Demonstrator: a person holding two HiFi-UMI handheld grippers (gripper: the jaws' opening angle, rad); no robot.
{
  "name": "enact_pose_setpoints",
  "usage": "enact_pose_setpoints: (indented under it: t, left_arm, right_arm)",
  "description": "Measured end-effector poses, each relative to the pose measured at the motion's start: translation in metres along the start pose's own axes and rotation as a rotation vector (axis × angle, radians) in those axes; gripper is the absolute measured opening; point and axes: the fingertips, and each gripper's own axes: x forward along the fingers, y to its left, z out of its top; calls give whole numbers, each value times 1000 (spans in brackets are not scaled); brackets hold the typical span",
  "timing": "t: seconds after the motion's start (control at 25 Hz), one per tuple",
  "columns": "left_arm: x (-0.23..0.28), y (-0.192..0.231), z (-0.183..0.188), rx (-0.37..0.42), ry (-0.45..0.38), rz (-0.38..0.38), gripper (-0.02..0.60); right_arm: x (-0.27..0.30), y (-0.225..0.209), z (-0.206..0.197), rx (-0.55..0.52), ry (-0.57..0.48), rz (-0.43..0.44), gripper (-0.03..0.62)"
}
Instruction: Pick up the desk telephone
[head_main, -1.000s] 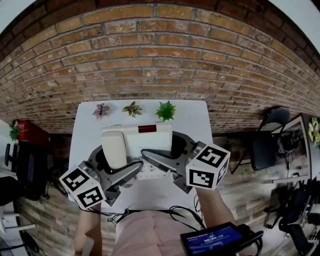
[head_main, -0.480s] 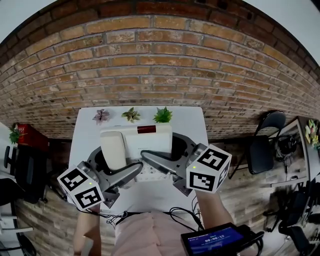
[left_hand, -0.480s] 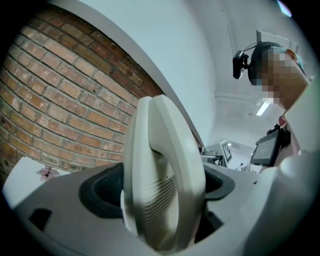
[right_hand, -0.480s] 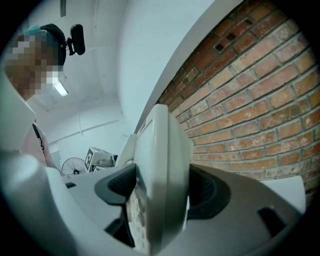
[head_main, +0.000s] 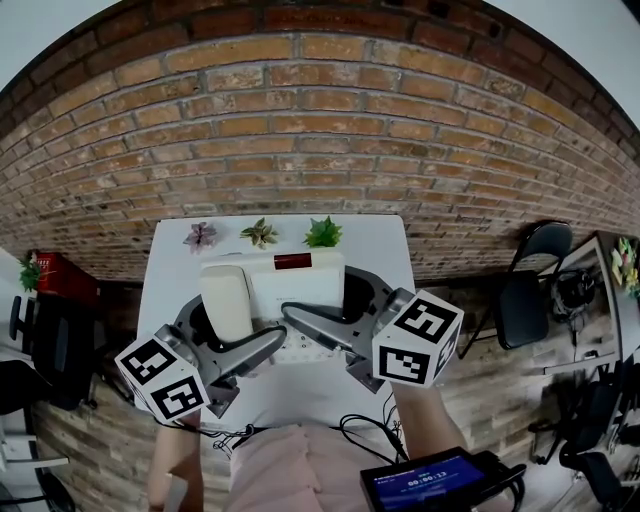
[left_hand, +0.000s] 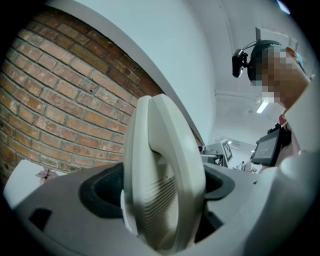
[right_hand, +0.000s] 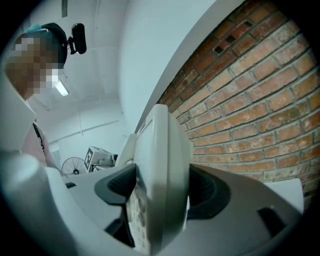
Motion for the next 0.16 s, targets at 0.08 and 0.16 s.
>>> enact_pose_setpoints:
  t: [0.08,0.16]
  left_arm:
    - [2,0,0,1,2,1,459]
    - [4,0,0,3,5,2,459]
  right_arm:
    - [-1,-1,0,-2,2,0,308]
    - [-2,-3,1,-3,3,0,308]
